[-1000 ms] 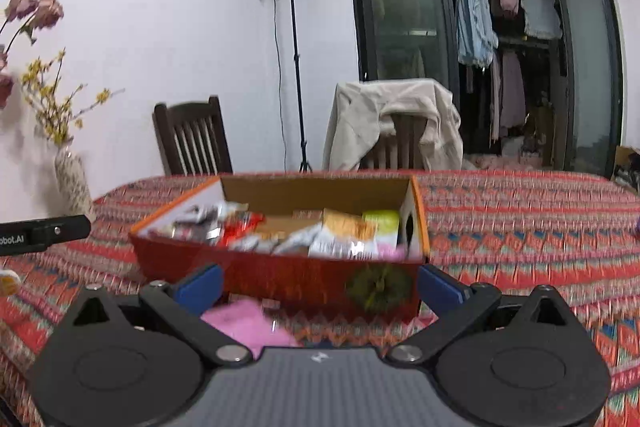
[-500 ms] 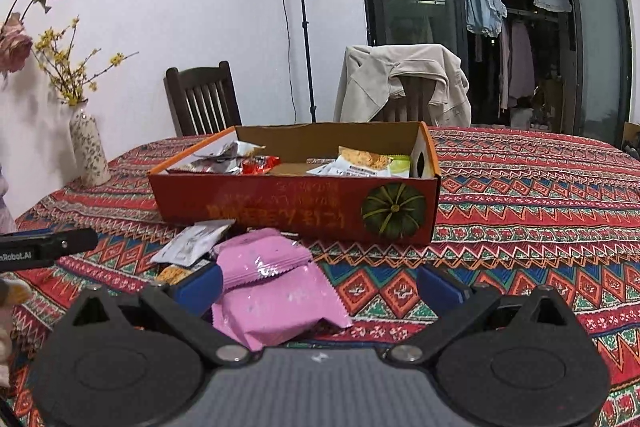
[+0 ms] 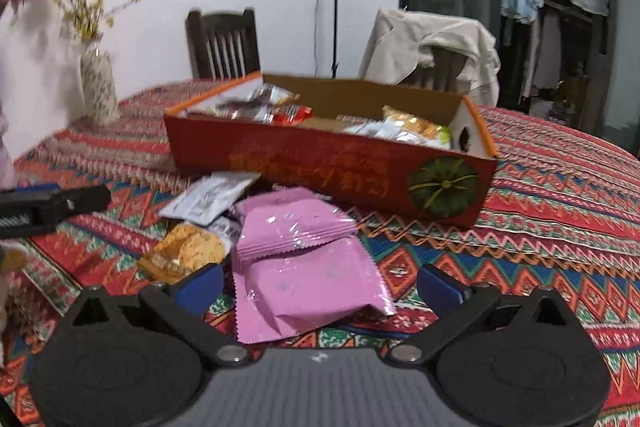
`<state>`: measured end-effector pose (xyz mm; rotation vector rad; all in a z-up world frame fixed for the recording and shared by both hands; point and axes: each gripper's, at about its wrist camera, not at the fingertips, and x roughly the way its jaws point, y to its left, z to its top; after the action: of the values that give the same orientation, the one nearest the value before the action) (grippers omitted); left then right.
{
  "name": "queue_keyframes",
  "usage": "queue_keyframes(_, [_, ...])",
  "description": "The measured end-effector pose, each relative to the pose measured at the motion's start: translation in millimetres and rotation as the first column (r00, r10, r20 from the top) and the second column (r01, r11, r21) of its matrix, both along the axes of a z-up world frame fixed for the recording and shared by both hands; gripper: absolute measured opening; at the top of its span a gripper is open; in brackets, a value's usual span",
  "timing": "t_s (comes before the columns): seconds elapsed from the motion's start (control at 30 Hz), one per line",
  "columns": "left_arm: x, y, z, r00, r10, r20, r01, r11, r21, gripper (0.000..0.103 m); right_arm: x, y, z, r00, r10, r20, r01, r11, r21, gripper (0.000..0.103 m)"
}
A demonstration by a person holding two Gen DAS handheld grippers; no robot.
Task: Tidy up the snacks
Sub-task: 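Withdraw both tools from the box toward the remaining snacks, then grasp a pink packet with the right gripper while the left gripper grasps the oat-crisp bag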
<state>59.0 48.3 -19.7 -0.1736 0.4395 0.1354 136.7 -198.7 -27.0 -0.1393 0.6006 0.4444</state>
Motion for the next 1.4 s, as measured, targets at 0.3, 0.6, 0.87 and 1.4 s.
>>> queue_keyframes(0.3, [3.0, 3.0, -2.8, 1.0, -0.014, -0.019, 0.013, 0.999, -0.032, 0.103, 28.2, 17.2, -17.4, 0.996, 0.033, -0.08, -0.038, 0.997, -0.06, 0.103])
queue_keyframes(0.6, [6.6, -0.7, -3.3, 0.999, 0.007, -0.048, -0.008, 1.0, -0.007, 0.103, 21.2, 4.2, -15.8, 0.997, 0.054, -0.058, -0.054, 0.999, 0.001, 0.076])
queue_keyframes(0.87, [11.6, -19.9, 7.1, 0.998, -0.024, -0.058, 0.025, 1.0, 0.012, 0.103, 9.8, -22.9, -6.3, 1.0, 0.011, -0.014, -0.01, 0.998, 0.068, 0.071])
queue_keyframes(1.4, [63.4, -93.8, -8.2, 0.971, -0.042, -0.236, 0.064, 0.994, 0.086, 0.103, 10.8, -69.0, 2.5, 0.993, -0.106, 0.055, 0.095, 0.98, 0.176, 0.071])
